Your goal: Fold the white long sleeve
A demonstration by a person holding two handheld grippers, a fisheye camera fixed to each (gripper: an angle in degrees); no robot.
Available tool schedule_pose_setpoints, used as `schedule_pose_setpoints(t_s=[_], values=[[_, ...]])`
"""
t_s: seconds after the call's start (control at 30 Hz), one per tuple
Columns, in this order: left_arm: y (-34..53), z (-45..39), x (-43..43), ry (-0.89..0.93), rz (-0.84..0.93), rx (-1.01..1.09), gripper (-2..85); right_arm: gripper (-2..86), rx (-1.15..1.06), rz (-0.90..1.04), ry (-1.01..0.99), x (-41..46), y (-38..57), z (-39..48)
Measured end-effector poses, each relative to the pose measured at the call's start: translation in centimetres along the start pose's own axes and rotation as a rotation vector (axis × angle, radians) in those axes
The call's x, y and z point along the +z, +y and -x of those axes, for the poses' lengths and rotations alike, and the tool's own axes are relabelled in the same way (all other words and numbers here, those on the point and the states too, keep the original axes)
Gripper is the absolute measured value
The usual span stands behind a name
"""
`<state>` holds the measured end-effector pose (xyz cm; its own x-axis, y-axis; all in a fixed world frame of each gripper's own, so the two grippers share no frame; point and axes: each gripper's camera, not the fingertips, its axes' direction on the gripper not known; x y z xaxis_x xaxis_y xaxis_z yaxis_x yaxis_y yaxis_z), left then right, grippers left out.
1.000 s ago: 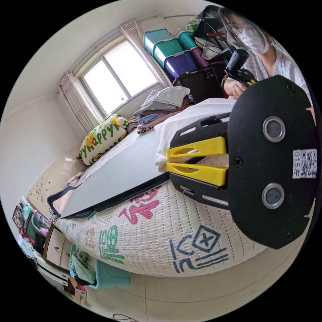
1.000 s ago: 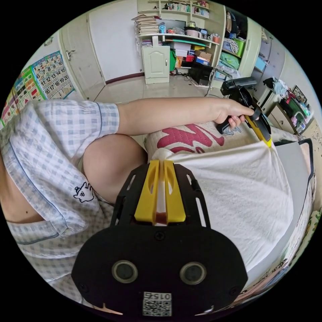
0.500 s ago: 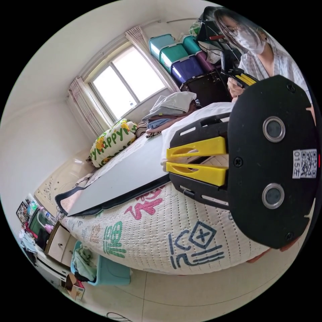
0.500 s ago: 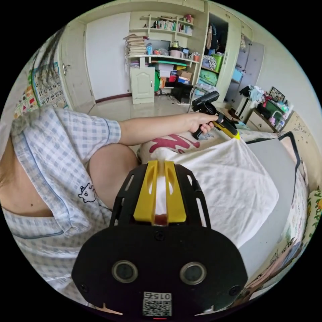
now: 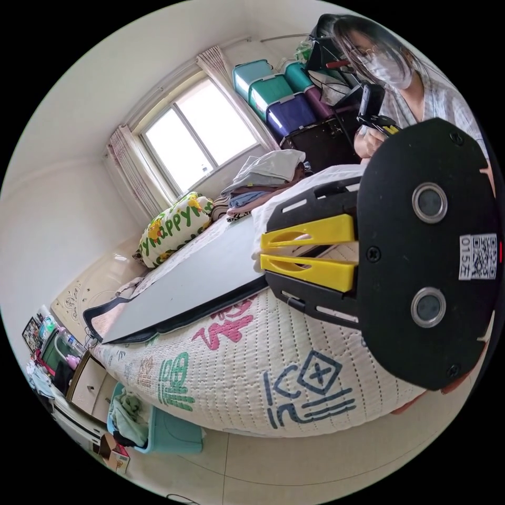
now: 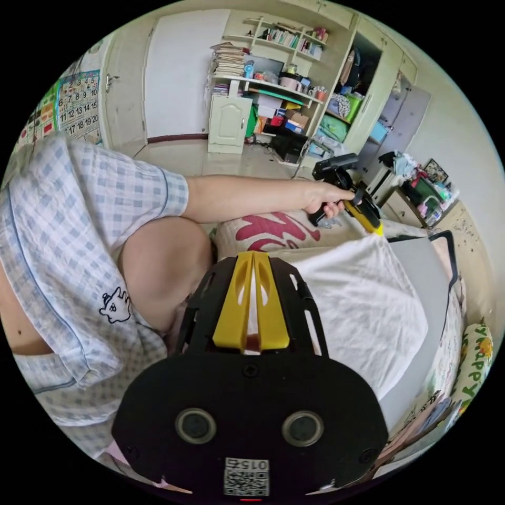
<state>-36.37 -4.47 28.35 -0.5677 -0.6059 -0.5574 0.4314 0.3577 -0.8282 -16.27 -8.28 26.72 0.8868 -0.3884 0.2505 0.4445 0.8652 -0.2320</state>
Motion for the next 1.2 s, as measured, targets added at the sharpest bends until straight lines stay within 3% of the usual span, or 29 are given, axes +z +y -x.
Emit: schedule_pose_setpoints(t_s=[0.2,0.47,0.67,0.73,0.87,1.03,1.2], values=[[5.6,-4.1,-6.7,-0.020,-0.235,0.090,6.7,4.3,0.055,-0.029,-0.036,-1.8,0.9,-1.7],[22.2,-12.2,-3.2,-0.060,0.177,0.270,8.3,8.5,0.447,-0.210,0.195,-11.3,9.8,-10.4],[25.6,-14.3,-1.3,-0.036,0.122,0.294,7.8,9.3,0.743,-0.352,0.087,-15.3,16.9,-14.5],[26.0,-15.2,-0.4,-0.150,0.131,0.303,7.8,9.3,0.778,-0.377,0.057,-15.5,18.0,-15.0],[26.4,-15.9,1.5,-0.253,0.194,0.352,4.8,9.9,0.772,-0.278,-0.023,-14.4,17.7,-16.8],[27.6,-14.7,0.7,-0.246,0.146,0.280,0.1,8.7,0.721,-0.086,-0.032,-13.1,16.1,-18.4],[28.8,-14.7,0.5,-0.251,0.134,0.261,-0.2,5.4,0.737,-0.093,-0.096,-15.0,16.6,-20.0]])
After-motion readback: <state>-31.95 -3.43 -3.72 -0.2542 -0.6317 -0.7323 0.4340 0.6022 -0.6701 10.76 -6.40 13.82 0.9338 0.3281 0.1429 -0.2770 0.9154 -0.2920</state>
